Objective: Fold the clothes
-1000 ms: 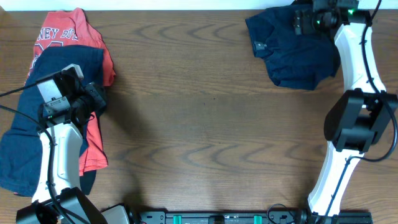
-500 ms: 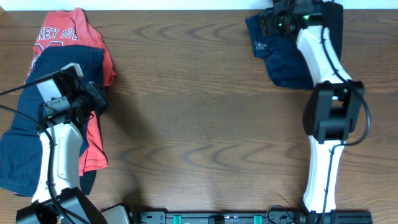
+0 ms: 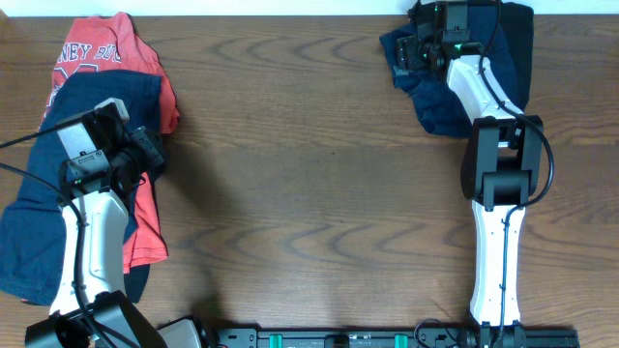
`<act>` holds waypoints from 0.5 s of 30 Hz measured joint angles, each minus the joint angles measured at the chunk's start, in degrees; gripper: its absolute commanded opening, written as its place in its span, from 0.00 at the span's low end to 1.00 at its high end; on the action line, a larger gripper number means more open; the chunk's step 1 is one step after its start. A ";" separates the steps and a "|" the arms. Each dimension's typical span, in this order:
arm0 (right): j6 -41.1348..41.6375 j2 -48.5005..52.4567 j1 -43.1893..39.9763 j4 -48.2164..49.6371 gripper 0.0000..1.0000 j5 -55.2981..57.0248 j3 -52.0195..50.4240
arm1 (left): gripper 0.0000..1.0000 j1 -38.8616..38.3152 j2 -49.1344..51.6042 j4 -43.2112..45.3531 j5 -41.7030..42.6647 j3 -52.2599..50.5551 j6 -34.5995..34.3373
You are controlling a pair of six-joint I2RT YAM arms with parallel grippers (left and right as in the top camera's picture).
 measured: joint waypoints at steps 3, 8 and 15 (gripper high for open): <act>0.31 -1.40 -0.02 -3.82 0.99 -0.90 0.00 | 0.37 0.00 0.00 -0.02 -0.24 0.00 0.00; 0.72 -9.09 -0.26 -18.99 0.99 -0.96 -0.26 | 0.38 0.00 0.02 0.00 -0.42 0.00 0.02; 3.91 -20.70 -2.12 -36.85 0.44 3.74 0.04 | 0.38 0.00 0.02 0.00 -0.44 -0.02 0.02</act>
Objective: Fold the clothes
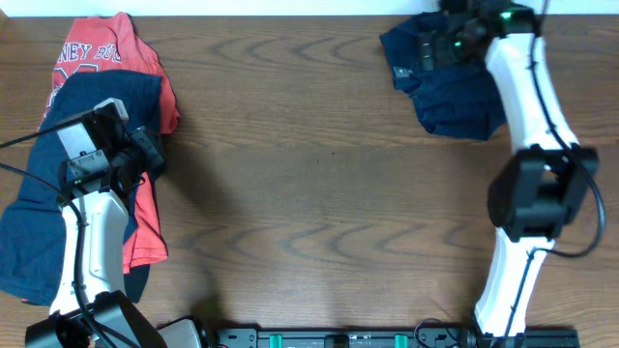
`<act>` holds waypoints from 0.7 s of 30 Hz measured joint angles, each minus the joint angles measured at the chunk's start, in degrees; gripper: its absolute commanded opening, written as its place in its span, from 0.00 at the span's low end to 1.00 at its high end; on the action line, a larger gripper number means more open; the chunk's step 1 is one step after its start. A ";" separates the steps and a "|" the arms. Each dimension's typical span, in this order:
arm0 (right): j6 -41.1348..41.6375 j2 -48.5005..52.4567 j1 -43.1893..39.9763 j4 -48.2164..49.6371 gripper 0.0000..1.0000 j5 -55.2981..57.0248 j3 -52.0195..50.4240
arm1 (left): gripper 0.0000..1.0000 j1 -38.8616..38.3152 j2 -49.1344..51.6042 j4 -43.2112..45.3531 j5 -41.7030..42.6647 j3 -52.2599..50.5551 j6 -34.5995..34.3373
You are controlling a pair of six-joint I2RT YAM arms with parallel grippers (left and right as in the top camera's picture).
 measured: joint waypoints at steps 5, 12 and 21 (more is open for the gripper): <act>2.93 0.63 -2.95 -2.69 0.06 1.64 -0.55 | 0.44 0.00 0.00 0.00 0.02 0.02 0.00; 4.46 6.16 -5.20 5.16 0.01 -0.20 -6.36 | 0.45 0.00 -0.02 0.00 0.00 0.00 0.17; 4.83 8.46 -4.96 12.63 0.01 -2.69 -12.92 | 0.60 0.00 0.00 0.04 -0.02 0.00 0.22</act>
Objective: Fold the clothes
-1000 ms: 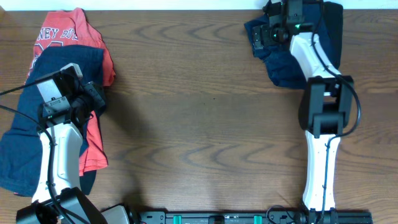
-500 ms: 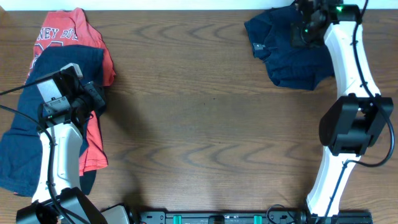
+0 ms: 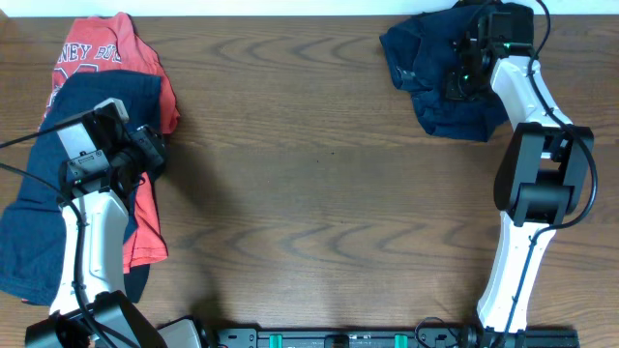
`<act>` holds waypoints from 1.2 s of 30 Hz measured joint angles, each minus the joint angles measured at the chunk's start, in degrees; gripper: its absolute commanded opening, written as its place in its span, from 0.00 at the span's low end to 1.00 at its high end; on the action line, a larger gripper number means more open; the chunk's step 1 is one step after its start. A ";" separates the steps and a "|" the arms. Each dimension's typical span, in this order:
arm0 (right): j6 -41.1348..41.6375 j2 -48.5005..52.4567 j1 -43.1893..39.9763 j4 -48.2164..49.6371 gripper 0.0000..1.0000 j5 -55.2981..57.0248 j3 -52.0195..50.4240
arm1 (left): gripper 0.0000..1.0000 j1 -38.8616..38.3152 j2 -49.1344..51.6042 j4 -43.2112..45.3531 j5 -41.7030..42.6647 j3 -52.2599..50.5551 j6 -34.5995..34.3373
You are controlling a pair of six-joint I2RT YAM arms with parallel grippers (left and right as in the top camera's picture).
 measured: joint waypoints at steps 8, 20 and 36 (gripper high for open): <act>0.39 -0.92 -0.26 -0.15 0.25 -1.20 -0.33 | 0.98 0.00 0.00 -0.04 0.00 0.00 -0.07; 1.03 -17.79 -0.46 -10.91 0.99 -6.47 4.50 | 0.98 0.00 0.00 -0.04 0.02 0.00 -0.04; 1.05 -42.40 7.04 -19.06 0.99 -16.55 6.25 | 0.98 0.00 0.00 -0.07 0.02 0.00 -0.04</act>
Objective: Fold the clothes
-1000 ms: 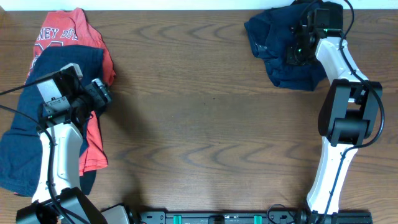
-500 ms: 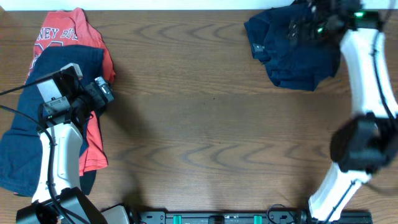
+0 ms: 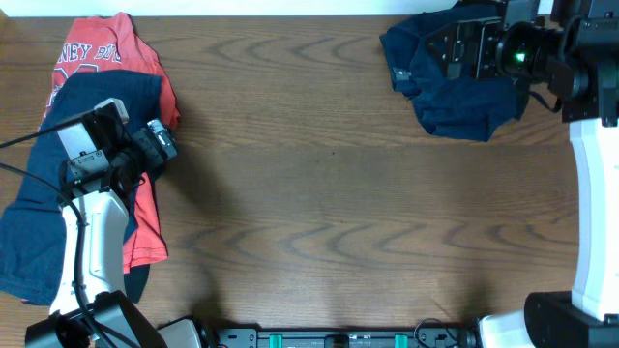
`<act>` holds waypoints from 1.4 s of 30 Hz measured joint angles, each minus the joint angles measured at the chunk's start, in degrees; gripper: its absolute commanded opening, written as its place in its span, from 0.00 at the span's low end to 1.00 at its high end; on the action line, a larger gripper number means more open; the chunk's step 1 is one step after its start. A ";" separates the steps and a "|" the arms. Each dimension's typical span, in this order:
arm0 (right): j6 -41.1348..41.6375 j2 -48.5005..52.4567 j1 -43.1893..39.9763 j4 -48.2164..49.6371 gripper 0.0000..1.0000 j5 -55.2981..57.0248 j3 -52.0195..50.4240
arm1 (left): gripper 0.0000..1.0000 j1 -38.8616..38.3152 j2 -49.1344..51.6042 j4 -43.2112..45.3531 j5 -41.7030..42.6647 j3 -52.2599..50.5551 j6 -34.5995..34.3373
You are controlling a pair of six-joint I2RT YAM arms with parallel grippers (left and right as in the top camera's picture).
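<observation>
A crumpled navy garment (image 3: 455, 101) lies in a heap at the table's far right. My right gripper (image 3: 447, 46) hangs high above its upper part, close to the camera and pointing left; its jaws blur into the dark cloth. A red printed T-shirt (image 3: 106, 48) lies at the far left, partly under a navy garment (image 3: 39, 232) that runs down the left edge. My left gripper (image 3: 162, 143) hovers at the right edge of that pile; the gap between its fingers cannot be made out.
The brown wooden table (image 3: 319, 193) stretches between the two piles. The right arm's white link (image 3: 590, 213) rises along the right edge. A black rail with green clips (image 3: 338, 338) runs along the front edge.
My right arm has risen from low on the navy heap to high above it, its forearm now at the right edge of the view. The left gripper has shifted slightly right.
My right gripper was first at the heap's upper left, then near its top edge with the arm swung right, then down on the heap's right part. The heap spread a little meanwhile. Now the right arm is raised; the left barely moved.
</observation>
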 measured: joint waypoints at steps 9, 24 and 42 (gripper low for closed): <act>0.00 -0.74 0.46 -4.04 0.99 -1.18 -0.02 | 0.98 0.00 0.00 0.02 0.00 0.00 0.00; -1.84 -15.69 0.07 11.47 0.99 17.57 -21.46 | 0.98 0.00 0.00 0.09 -0.04 0.00 0.00; -2.60 -66.75 -6.21 48.09 0.99 17.86 -89.57 | 0.98 0.00 0.00 0.04 -0.04 -0.09 0.00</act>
